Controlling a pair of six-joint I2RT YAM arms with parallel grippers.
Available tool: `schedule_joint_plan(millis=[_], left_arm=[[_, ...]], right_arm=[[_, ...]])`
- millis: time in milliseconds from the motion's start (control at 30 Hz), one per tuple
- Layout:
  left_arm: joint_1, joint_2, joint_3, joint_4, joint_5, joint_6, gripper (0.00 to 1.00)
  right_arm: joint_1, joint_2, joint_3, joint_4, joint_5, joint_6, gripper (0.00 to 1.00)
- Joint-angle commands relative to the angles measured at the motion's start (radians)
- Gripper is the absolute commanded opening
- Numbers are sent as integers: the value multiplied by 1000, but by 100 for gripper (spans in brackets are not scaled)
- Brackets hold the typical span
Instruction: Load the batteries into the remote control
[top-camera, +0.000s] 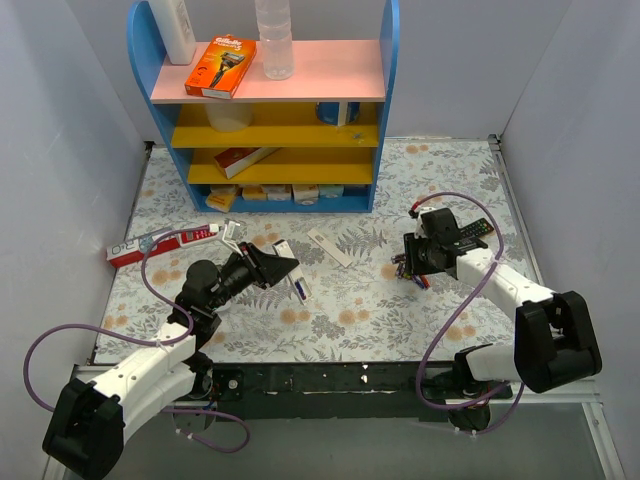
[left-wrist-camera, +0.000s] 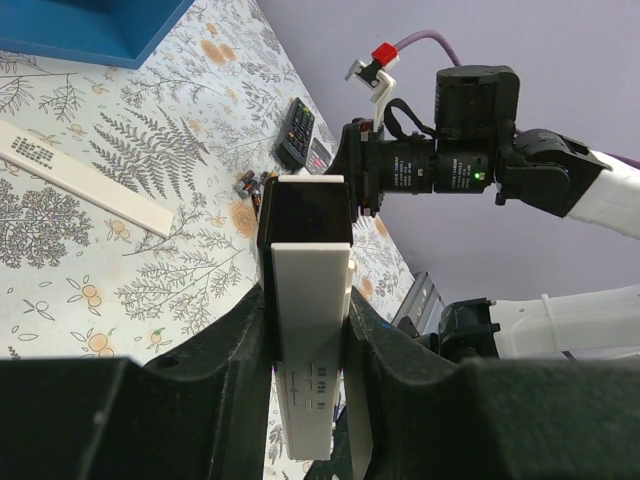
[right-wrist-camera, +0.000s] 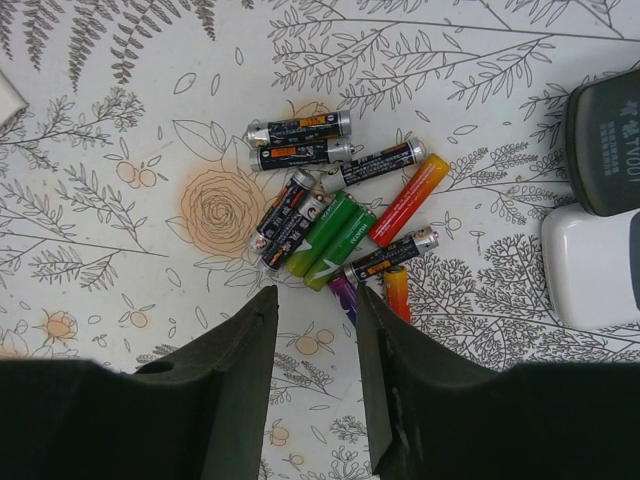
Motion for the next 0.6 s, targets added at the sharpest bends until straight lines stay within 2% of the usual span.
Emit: schedule_joint_plan(millis=[0, 567], left_arm=[[-3, -17, -15, 42, 15, 3, 0], [-3, -20, -8, 42, 26, 1, 0]], right_arm=[[-10, 31, -1, -5, 16, 1, 43], [-16, 88, -6, -47, -13, 7, 42]])
